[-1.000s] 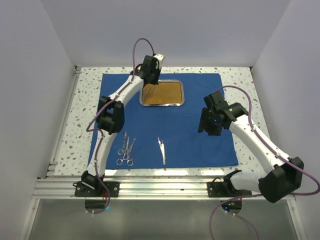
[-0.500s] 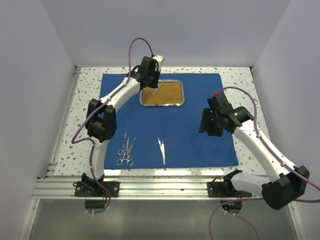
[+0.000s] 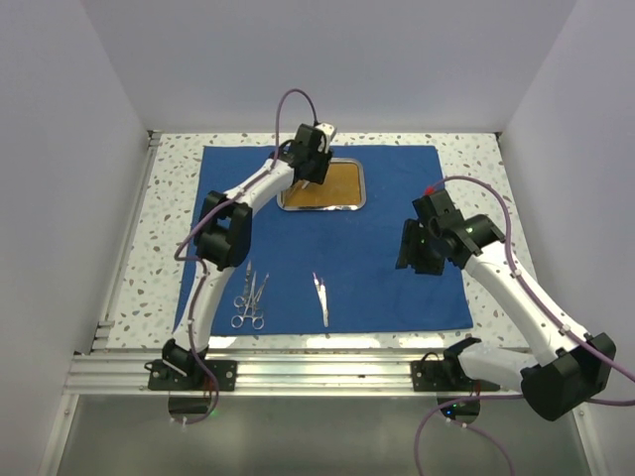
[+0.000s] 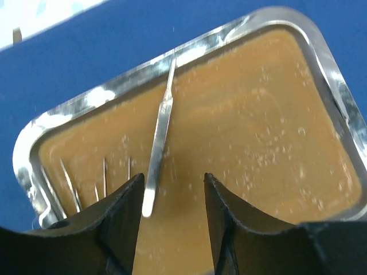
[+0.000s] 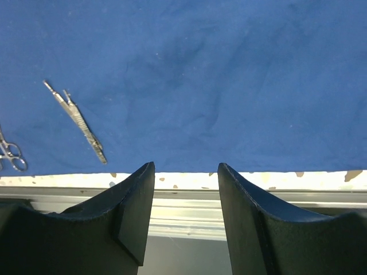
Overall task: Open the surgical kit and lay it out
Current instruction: Pick up the medical item from the container.
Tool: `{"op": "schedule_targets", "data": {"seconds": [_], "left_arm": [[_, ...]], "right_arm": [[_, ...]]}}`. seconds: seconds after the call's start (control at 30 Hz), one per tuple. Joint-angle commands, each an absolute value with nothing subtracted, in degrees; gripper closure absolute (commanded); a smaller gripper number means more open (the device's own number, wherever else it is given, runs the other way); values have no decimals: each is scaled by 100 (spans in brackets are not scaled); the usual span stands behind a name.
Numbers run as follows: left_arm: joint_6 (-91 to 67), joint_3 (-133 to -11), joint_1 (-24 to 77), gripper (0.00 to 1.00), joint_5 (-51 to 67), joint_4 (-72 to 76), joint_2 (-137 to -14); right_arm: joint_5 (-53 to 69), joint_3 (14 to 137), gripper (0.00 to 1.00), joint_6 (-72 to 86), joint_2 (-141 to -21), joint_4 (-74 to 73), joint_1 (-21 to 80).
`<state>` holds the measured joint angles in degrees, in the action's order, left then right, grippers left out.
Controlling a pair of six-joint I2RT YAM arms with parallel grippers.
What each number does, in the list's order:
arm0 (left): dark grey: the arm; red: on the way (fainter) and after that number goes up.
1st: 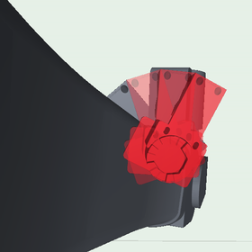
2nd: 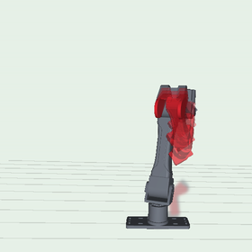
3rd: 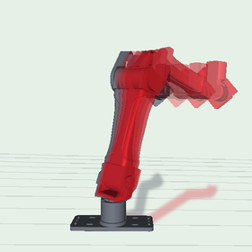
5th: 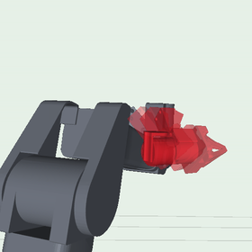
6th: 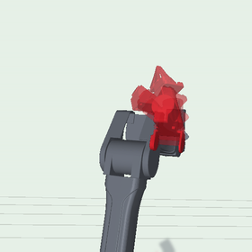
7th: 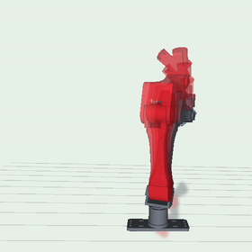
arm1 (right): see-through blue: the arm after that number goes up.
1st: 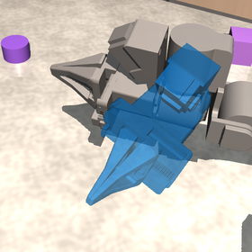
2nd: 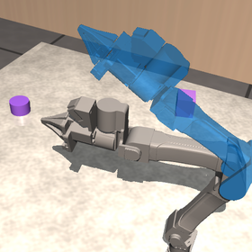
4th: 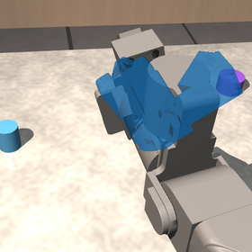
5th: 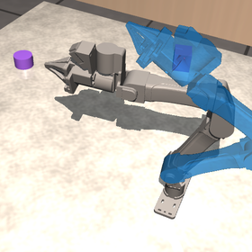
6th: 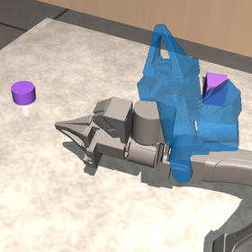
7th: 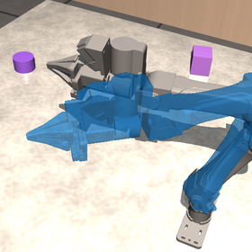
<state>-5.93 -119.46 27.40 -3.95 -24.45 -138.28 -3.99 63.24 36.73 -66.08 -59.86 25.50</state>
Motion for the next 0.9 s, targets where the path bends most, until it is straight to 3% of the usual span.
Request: {"op": "schedule_targets", "data": {"seconds": [0.0,0.47,0.63,0.87], "left_arm": [[-150,-12831,2698,48,-440,-1987,-14211],[-88,-13237,2452,42,-124,-1766,-15205],[-27,-13131,2452,55,158,-1925,-15258],[193,-12894,2443,85,158,-2057,-15223]], "right_arm": [[-641,6416,48,3577,-6583,-6213,2566],[-809,6864,48,3683,-7417,-6196,2575],[-686,6996,48,3718,-7743,-6073,2566],[-598,7014,49,3814,-7849,-5924,2558]]}}
